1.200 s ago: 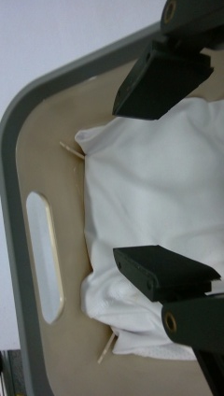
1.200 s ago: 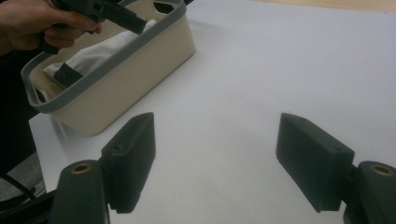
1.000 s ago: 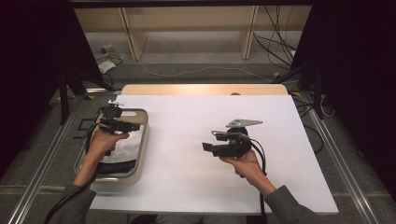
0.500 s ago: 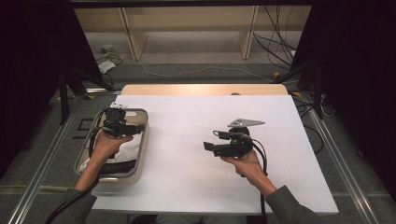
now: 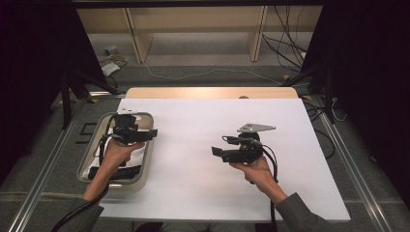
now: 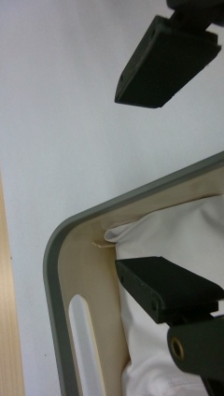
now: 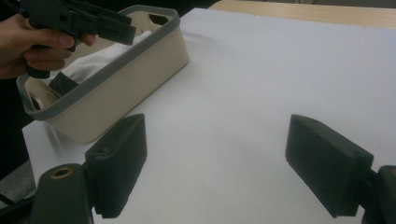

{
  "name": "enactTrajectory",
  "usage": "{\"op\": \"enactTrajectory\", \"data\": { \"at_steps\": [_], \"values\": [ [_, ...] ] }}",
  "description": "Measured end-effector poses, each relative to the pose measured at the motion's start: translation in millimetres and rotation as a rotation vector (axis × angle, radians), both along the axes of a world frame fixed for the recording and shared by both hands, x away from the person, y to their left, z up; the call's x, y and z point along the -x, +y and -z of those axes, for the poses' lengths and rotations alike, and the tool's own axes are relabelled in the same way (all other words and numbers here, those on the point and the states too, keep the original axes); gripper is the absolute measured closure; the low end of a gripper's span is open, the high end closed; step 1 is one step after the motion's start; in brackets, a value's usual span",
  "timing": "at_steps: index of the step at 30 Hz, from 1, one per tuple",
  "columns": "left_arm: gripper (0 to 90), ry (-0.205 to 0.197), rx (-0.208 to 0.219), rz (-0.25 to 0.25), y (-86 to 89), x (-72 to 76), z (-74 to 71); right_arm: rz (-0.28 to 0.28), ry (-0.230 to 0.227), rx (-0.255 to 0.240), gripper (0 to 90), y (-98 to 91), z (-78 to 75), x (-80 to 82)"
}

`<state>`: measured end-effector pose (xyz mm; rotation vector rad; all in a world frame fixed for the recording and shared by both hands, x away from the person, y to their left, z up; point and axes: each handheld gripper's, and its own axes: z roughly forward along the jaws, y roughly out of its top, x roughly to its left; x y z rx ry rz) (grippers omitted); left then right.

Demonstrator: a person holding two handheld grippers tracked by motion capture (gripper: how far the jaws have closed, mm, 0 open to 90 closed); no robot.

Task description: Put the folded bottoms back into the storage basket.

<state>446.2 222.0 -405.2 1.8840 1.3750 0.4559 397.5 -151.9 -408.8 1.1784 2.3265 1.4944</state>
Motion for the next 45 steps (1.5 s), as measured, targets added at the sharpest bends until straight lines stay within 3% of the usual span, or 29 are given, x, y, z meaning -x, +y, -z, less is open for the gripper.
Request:
{"op": "enactTrajectory", "data": {
  "at_steps": [5,18,24,29,37,45],
  "values": [
    [16.6,-0.009,0.033,0.014,-6.7,4.7,0.4,0.002,0.000,-0.001,21.6,-1.2,0.4,1.0],
    [16.5,-0.091,0.077,0.080,-32.1,25.5,1.8,0.006,-0.019,-0.013,21.7,-5.0,0.6,4.4],
    [16.5,-0.123,0.106,0.117,-42.8,35.0,0.7,-0.001,-0.046,-0.047,21.1,-9.9,-2.4,7.5],
    [16.5,-0.122,0.172,0.140,-48.4,42.8,0.8,0.009,-0.060,-0.057,20.9,-13.6,-2.9,10.0],
    [16.1,-0.122,0.170,0.205,-62.7,56.1,6.1,0.015,-0.078,-0.063,20.2,-19.6,-2.4,12.7],
    [16.0,-0.139,0.171,0.236,-71.3,64.0,7.9,0.010,-0.094,-0.071,17.9,-22.6,-2.4,16.8]
  ]
}}
